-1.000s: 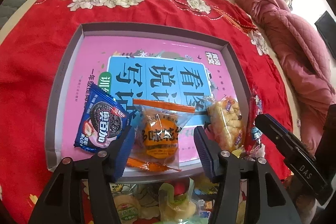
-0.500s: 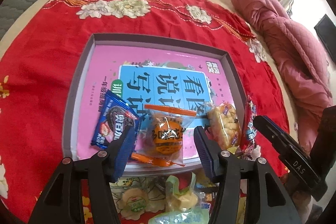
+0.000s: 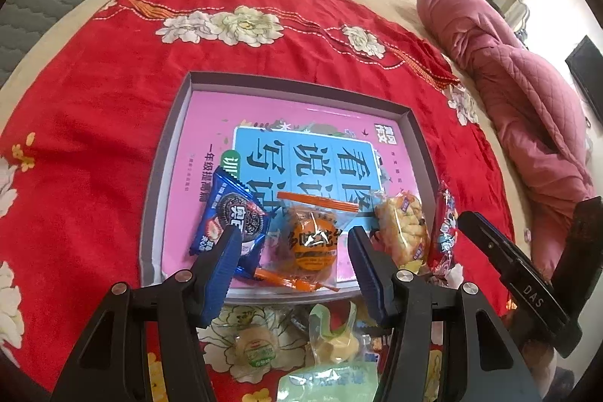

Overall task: Organize snacks
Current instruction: 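Move both tools back from the box toward the remaining snack pile, then grasp the yellow snack bag with the right tool while the left tool grasps the pale green bag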

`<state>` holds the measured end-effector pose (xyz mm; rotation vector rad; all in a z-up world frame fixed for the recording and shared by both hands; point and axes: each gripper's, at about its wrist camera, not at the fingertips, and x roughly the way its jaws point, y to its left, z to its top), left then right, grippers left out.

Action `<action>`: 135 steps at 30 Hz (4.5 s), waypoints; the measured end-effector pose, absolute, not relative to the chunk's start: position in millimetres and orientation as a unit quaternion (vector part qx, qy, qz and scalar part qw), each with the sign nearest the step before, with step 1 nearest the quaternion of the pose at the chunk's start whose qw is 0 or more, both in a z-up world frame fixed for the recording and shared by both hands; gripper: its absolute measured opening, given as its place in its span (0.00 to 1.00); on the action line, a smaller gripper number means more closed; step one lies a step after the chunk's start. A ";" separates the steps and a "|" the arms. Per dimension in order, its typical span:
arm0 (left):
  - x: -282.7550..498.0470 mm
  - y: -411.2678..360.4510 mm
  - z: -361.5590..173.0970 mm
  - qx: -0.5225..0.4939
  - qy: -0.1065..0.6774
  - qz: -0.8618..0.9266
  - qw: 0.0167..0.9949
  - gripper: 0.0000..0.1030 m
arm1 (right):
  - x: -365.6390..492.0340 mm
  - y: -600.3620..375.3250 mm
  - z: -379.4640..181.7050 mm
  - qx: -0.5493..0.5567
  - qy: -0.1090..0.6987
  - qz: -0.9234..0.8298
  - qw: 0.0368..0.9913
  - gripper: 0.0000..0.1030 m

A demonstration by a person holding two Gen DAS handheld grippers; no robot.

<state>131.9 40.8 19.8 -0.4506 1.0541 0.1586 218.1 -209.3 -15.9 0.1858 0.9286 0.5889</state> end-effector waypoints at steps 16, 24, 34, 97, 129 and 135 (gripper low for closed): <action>113.7 37.9 32.8 -0.205 0.498 0.075 0.839 0.59 | 211.4 -209.8 -10.8 0.090 0.437 0.289 0.847 0.50; 106.5 36.5 39.8 -0.200 0.498 0.072 0.841 0.59 | 204.4 -211.1 -6.7 0.095 0.433 0.299 0.845 0.50; 96.8 38.6 45.3 -0.201 0.497 0.075 0.841 0.59 | 191.2 -207.2 -0.4 0.091 0.428 0.315 0.842 0.50; 94.1 17.1 -27.0 -0.299 0.574 -0.006 0.762 0.59 | 152.2 -162.5 -59.5 0.028 0.518 0.343 0.783 0.50; 109.0 4.7 -48.3 -0.310 0.589 -0.016 0.746 0.42 | 164.6 -161.2 -64.8 0.067 0.525 0.363 0.767 0.14; 105.4 12.4 -43.6 -0.325 0.576 -0.020 0.750 0.33 | 163.3 -162.8 -61.0 0.074 0.521 0.371 0.766 0.12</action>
